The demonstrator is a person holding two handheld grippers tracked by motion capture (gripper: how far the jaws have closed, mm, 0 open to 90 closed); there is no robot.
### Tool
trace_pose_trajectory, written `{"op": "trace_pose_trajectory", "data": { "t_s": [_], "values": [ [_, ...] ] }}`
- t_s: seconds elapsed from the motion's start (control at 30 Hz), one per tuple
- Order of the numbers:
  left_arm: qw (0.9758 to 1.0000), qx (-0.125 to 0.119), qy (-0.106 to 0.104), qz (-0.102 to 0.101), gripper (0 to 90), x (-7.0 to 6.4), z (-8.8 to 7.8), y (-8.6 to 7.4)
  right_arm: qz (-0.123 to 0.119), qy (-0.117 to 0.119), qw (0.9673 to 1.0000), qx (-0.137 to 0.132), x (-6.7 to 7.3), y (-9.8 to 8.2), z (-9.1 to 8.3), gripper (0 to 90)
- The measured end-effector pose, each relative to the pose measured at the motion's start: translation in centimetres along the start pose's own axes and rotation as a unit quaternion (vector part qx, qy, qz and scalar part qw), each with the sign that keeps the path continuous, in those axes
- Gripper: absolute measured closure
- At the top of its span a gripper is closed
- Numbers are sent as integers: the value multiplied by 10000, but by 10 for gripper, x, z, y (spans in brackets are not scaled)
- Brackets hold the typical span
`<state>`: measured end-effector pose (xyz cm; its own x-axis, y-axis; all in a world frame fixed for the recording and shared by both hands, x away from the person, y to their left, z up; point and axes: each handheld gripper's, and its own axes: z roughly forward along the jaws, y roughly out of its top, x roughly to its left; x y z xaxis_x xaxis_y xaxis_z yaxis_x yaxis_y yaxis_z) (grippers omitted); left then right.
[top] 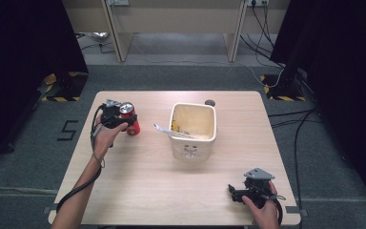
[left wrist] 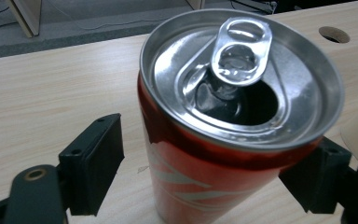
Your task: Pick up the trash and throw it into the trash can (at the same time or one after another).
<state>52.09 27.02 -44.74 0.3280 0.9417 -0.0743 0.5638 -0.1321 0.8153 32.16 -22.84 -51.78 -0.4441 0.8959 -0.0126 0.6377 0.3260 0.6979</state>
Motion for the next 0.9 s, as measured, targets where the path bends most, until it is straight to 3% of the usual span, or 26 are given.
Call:
{"op": "trace_pose_trajectory", "data": {
  "t_s": [0.07,0.17,0.23,0.57,0.9],
  "values": [
    [10000,-2,-8,10,218,0,2,0,-2,1,10000,0,0,0,0,3],
    [9999,-3,-118,-26,316,1,4,0,-7,2,10000,-1,0,0,0,3],
    [9998,2,-58,170,327,0,4,0,-11,6,10000,-1,0,0,0,2],
    [9992,-6,-163,356,340,-8,-10,1,-5,12,10000,1,0,0,0,3],
    [9972,-96,-450,587,342,-22,-35,16,-31,25,10000,-1,0,0,0,3]
  ]
}}
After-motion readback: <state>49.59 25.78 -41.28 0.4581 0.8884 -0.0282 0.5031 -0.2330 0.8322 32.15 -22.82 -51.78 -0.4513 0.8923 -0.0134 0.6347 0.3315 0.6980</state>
